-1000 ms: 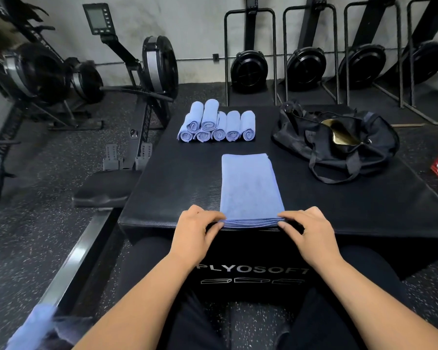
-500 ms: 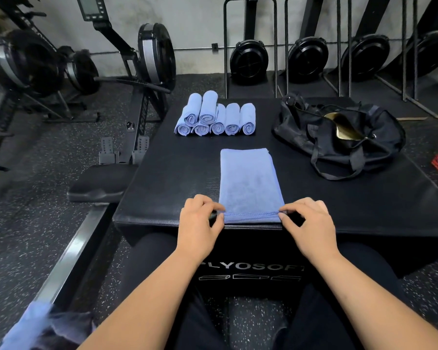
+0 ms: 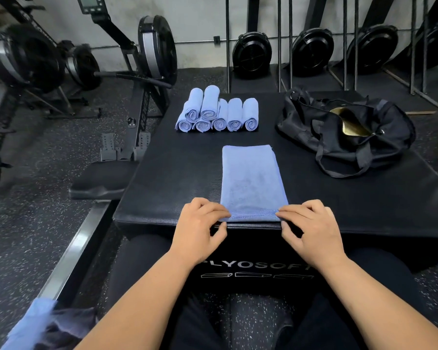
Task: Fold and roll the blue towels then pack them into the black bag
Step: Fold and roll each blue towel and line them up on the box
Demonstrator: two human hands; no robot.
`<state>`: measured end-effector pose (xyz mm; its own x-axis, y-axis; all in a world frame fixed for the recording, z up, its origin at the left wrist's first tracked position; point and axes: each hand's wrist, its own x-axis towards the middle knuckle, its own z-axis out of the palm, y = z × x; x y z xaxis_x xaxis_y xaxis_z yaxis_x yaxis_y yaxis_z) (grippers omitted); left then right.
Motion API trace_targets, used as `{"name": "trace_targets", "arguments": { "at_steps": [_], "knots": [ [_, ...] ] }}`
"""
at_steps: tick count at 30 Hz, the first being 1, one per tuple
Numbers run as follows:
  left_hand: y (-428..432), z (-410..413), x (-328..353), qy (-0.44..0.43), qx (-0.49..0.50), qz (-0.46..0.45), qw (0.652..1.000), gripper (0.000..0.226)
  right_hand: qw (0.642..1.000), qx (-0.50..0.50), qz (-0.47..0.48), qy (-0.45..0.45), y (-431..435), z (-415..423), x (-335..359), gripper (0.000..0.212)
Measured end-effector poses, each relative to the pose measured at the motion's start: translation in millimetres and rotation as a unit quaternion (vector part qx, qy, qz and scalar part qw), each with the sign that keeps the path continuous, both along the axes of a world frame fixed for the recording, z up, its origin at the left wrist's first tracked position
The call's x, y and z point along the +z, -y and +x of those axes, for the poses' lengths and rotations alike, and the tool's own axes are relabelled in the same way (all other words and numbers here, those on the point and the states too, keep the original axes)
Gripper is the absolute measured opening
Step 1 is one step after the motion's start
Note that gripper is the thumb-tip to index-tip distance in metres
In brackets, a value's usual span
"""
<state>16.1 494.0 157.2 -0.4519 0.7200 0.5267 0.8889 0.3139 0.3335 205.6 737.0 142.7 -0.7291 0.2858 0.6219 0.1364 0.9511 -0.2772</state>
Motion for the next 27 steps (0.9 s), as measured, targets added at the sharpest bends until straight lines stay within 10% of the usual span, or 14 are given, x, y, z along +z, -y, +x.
{"name": "trace_targets", "arguments": {
  "at_steps": [15, 27],
  "knots": [
    [-6, -6, 4, 0.221, 0.050, 0.032, 0.974, 0.013, 0.994, -0.035, -0.096, 0.044, -3, -10, 10, 0.017],
    [-21, 1, 6, 0.135, 0.114, 0.003, 0.984, 0.024, 0.985, -0.088, -0.139, 0.059, 1, -23, 11, 0.005]
  ]
}}
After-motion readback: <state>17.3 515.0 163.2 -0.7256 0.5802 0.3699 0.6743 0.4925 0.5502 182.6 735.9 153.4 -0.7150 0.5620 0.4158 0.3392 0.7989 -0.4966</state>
